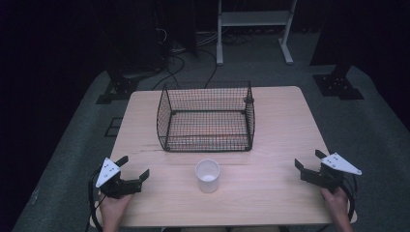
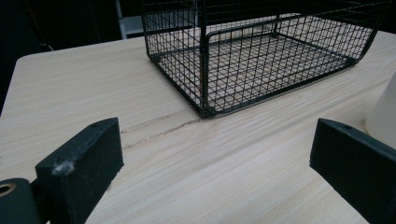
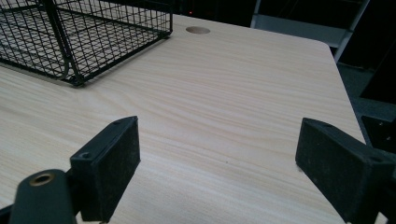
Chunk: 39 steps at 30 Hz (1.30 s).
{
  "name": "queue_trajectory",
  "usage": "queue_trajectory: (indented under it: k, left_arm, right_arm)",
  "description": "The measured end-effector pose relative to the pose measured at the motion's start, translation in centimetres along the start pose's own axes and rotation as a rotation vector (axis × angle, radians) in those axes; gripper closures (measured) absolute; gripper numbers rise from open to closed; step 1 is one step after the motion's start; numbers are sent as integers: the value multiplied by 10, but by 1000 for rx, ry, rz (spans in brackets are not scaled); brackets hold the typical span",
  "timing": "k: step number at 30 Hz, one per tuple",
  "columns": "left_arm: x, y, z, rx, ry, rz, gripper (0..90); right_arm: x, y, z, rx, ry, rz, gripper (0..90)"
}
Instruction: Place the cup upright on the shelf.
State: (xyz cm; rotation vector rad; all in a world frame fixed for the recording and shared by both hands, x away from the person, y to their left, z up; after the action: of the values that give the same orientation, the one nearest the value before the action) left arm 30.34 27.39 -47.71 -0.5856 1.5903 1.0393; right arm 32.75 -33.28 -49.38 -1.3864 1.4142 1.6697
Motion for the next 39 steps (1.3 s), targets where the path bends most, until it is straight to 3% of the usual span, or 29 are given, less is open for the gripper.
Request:
queue_trajectory:
  k: [8,21,26,29,34,39]
  left_arm:
    - [1,-4,-4,22,-6,10,19]
    - [-13,-8,-28,82,-56,-10,19]
    - [-22,-10,-40,124,-77,-34,19]
    - [-24,-12,-44,129,-92,-28,19]
    - [-28,-18,-59,173,-129,-19,19]
    - [-31,-19,-65,225,-113,-37,19]
  right_arm:
    - [0,0,0,0,0,1,130]
    - [0,0,0,1,2,0,130]
    - [0,0,1,3,4,2,130]
    - [0,0,1,3,4,2,130]
    - [0,0,0,7,2,5,130]
    - [0,0,1,7,6,5,130]
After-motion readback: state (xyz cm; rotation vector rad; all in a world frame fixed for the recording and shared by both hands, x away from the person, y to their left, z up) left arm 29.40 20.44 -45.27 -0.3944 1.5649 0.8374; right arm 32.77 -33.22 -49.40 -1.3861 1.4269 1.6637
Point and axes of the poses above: each handheld gripper's, and its own axes: y roughly backward along the jaws, x roughly out of its underside, z roughly to its left, the point moved 4 cm from there along -y, roughly forward along the jaws, and after that the axes turned 1 degree about y, right-handed, at the moved point
